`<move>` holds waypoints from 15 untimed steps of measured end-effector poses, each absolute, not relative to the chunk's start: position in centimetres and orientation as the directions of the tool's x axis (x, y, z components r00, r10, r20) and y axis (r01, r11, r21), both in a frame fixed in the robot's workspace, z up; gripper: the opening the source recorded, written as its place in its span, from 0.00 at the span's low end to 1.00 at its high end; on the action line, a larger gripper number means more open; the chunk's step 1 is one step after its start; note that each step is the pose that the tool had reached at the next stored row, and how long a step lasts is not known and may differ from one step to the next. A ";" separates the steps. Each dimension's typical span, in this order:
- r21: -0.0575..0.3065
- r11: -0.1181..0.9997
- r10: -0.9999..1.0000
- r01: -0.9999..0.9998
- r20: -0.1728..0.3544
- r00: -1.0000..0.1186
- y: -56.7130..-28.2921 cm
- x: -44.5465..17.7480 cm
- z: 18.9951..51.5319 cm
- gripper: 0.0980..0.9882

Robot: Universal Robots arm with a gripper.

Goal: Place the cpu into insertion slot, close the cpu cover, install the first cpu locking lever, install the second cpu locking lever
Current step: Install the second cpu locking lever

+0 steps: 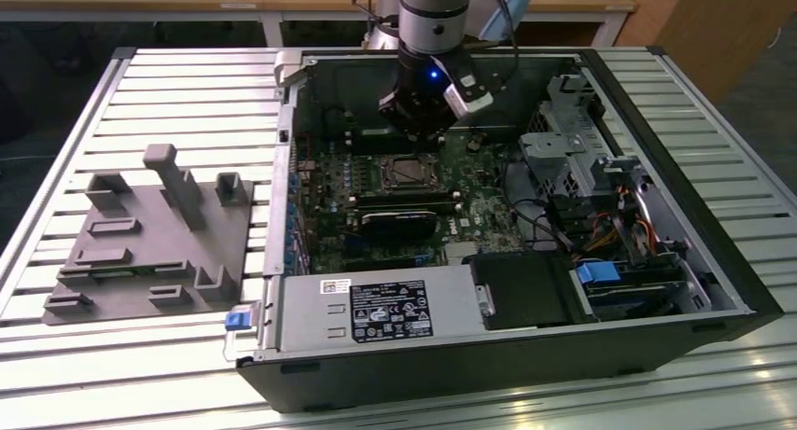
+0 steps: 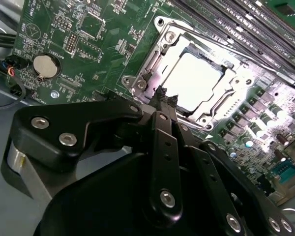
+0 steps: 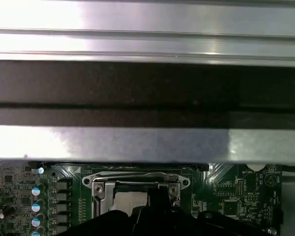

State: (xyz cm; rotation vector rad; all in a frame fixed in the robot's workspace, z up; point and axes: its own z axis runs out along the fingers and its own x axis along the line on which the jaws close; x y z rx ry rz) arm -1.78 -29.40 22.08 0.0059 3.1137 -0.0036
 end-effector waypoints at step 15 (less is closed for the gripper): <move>-0.002 1.000 0.004 0.004 -0.028 -1.000 -30.3 -1.8 23.4 0.01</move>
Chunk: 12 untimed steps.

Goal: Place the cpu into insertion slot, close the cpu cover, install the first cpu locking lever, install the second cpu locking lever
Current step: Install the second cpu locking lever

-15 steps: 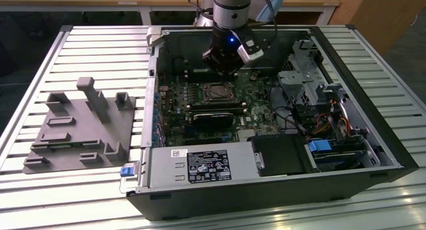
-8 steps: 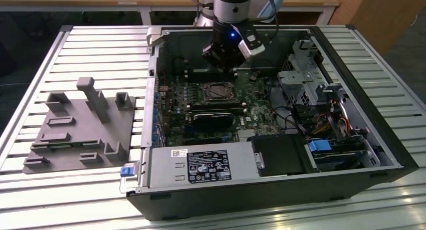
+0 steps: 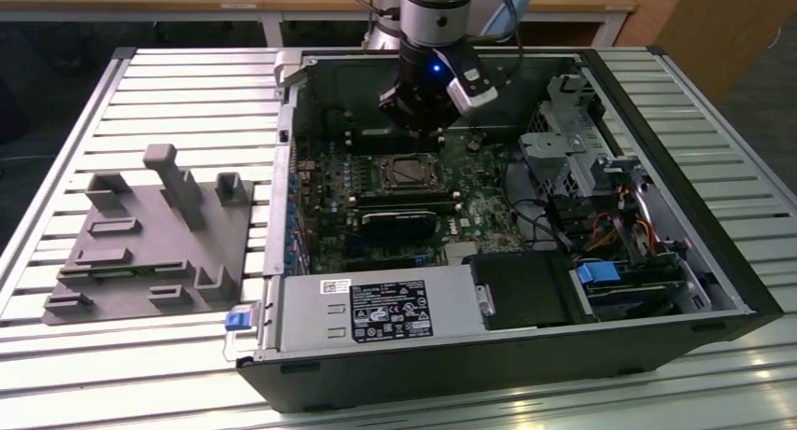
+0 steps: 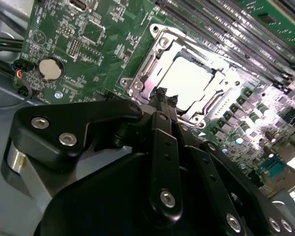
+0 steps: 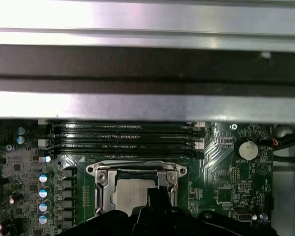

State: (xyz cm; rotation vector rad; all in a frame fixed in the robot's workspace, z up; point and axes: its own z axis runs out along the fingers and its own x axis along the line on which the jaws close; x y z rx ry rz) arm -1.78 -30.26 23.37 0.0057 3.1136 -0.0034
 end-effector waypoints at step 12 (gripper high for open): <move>-0.002 1.000 0.004 0.004 -0.028 -1.000 -31.5 -1.8 23.5 0.01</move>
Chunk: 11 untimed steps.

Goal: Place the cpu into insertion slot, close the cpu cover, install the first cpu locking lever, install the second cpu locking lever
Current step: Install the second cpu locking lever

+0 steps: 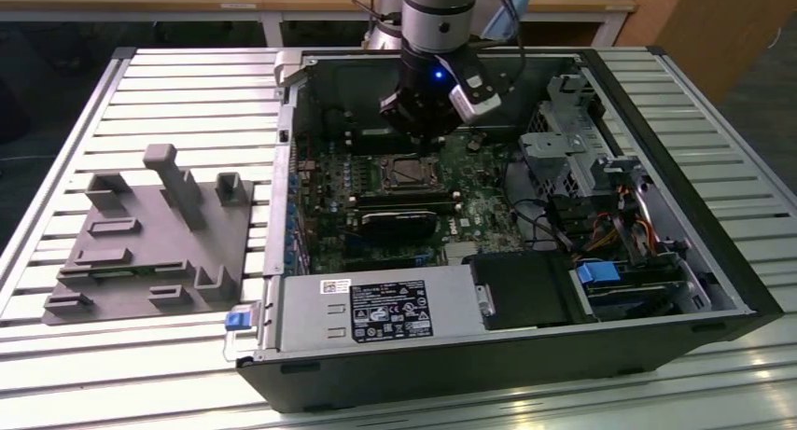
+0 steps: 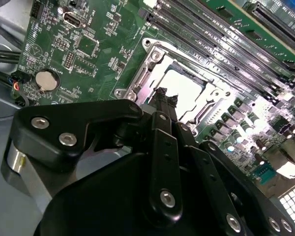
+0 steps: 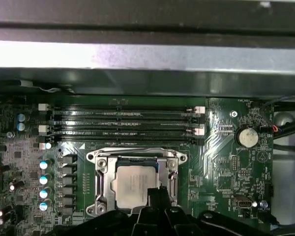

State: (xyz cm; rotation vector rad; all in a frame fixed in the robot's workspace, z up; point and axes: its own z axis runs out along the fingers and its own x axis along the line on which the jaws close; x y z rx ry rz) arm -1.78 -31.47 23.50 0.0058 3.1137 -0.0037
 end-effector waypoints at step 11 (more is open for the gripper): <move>0.025 1.000 0.004 0.004 -0.028 -1.000 -32.2 -1.8 24.9 0.01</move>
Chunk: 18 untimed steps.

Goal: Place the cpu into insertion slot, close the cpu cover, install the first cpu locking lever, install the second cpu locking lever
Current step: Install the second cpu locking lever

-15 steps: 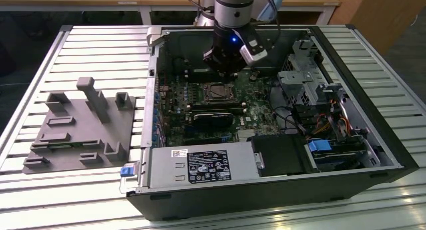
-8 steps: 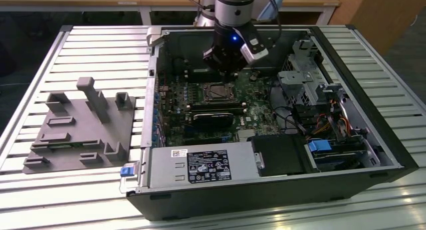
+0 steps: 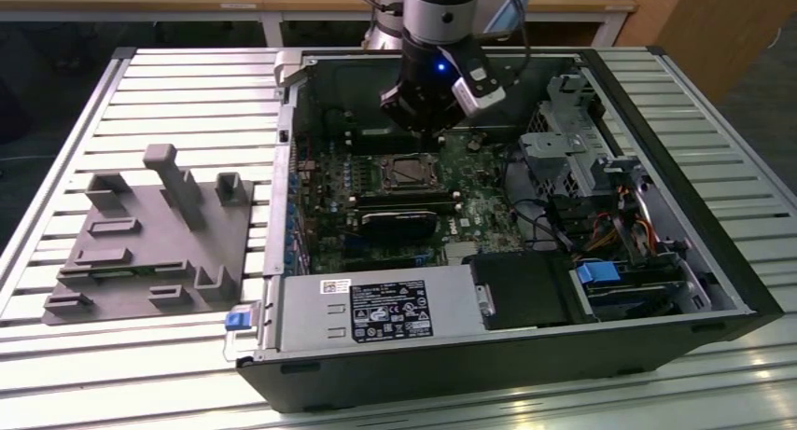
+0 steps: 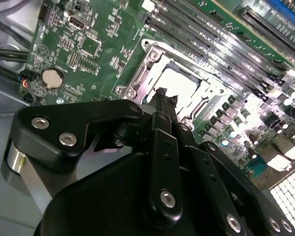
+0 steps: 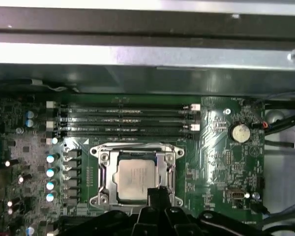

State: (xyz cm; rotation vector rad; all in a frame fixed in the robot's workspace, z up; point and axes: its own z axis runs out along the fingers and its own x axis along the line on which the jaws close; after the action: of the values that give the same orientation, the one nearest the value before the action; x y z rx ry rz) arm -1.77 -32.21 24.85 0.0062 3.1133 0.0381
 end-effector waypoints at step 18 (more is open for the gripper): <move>0.114 0.993 0.007 0.004 -0.027 -1.000 -34.9 -1.8 24.3 0.01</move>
State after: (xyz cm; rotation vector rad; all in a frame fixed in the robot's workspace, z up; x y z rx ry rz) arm -1.78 -34.87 24.32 0.0083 3.1088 0.1783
